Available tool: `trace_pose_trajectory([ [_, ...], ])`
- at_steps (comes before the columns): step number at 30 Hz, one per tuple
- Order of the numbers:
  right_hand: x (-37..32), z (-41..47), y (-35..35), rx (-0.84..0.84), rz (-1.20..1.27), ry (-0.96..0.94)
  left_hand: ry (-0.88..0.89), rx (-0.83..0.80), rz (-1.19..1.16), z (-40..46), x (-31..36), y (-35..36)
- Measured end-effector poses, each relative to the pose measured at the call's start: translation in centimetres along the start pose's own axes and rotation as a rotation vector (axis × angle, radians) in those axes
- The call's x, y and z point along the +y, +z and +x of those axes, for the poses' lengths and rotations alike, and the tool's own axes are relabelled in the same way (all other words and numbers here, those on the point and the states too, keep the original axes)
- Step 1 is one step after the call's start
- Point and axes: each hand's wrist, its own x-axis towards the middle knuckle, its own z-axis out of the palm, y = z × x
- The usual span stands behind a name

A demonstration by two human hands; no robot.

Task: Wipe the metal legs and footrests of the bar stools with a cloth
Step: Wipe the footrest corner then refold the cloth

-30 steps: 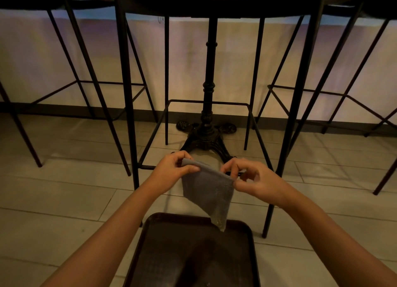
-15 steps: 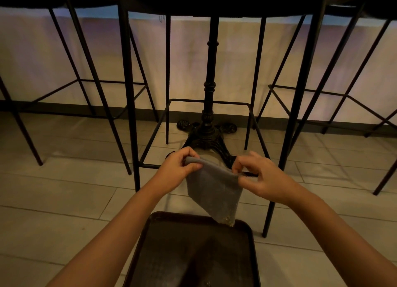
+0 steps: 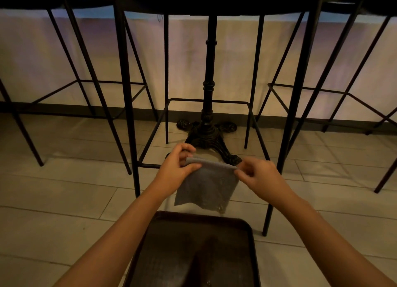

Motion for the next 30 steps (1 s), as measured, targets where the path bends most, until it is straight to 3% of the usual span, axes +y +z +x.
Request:
trace_pose_trajectory([
  [5, -0.5, -0.4, 1.0, 0.06, 0.526, 0.197, -0.233, -0.146, -0.182, -0.4, -0.7, 0.3],
  [9, -0.3, -0.4, 1.8, 0.061, 0.83, 0.27, -0.308, -0.148, -0.397, -0.7, -0.6, 0.8],
  [16, 0.6, -2.7, 5.0, -0.115, 0.952, 0.488, -0.354, -0.136, -0.309, -1.7, -2.2, 1.3],
  [20, 0.3, -3.7, 6.3, -0.123, 0.915, 0.453, -0.369, -0.153, -0.162, -2.4, -4.3, 1.7],
  [24, 0.9, -3.7, 7.3, -0.177, 0.864, 0.436, -0.373, -0.066, -0.066, -2.2, -6.0, 2.4],
  [27, 2.0, -3.9, 7.7, -0.326, 1.07, 0.427, -0.468, 0.04, -0.137, -2.6, -6.8, 2.7],
  [30, 2.6, -4.3, 8.2, -0.398, 1.038, 0.409, -0.528, -0.06, -0.376, -3.4, -7.8, 2.0],
])
